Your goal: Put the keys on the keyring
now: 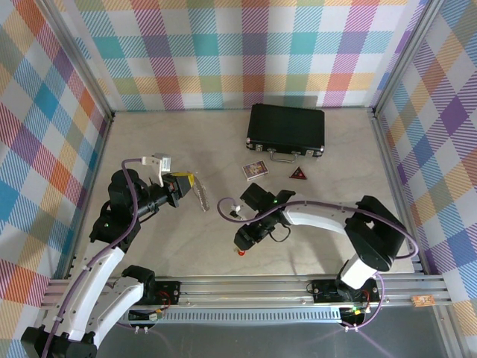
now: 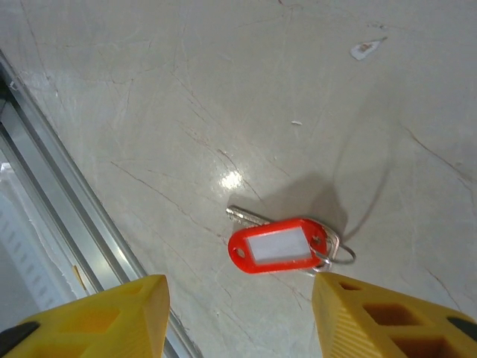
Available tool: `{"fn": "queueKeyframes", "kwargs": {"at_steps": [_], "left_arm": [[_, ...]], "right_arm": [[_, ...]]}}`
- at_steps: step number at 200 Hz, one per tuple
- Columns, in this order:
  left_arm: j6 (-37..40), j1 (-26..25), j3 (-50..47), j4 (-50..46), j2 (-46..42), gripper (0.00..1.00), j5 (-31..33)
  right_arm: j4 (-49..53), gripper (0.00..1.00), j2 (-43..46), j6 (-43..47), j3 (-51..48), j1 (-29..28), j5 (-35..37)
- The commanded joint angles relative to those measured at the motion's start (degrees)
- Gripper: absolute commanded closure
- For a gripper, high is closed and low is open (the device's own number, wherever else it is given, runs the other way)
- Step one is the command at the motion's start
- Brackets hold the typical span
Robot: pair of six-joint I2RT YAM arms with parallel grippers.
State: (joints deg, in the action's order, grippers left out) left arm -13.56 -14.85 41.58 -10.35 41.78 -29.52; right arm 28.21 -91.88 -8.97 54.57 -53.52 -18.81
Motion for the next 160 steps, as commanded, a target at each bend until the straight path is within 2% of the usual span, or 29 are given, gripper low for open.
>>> {"fn": "queueKeyframes", "kwargs": {"at_steps": [1, 32, 88, 160], "left_arm": [[-0.6, 0.9, -0.2, 3.1, -1.1, 1.00, -0.8], [-0.5, 0.9, -0.4, 3.0, -1.5, 1.00, -0.8], [-0.5, 0.9, -0.3, 3.1, -1.5, 1.00, -0.9], [-0.7, 0.9, -0.5, 3.5, -1.1, 1.00, -1.0]], "right_arm": [[-1.1, 0.46, 2.0, -1.6, -1.9, 1.2, 1.1], [-3.6, 0.43, 1.6, -3.1, -3.1, 4.8, -1.9], [-7.9, 0.42, -3.3, -2.0, -3.3, 6.9, -6.5], [-8.7, 0.44, -5.1, -1.9, -4.2, 6.6, -9.5]]}}
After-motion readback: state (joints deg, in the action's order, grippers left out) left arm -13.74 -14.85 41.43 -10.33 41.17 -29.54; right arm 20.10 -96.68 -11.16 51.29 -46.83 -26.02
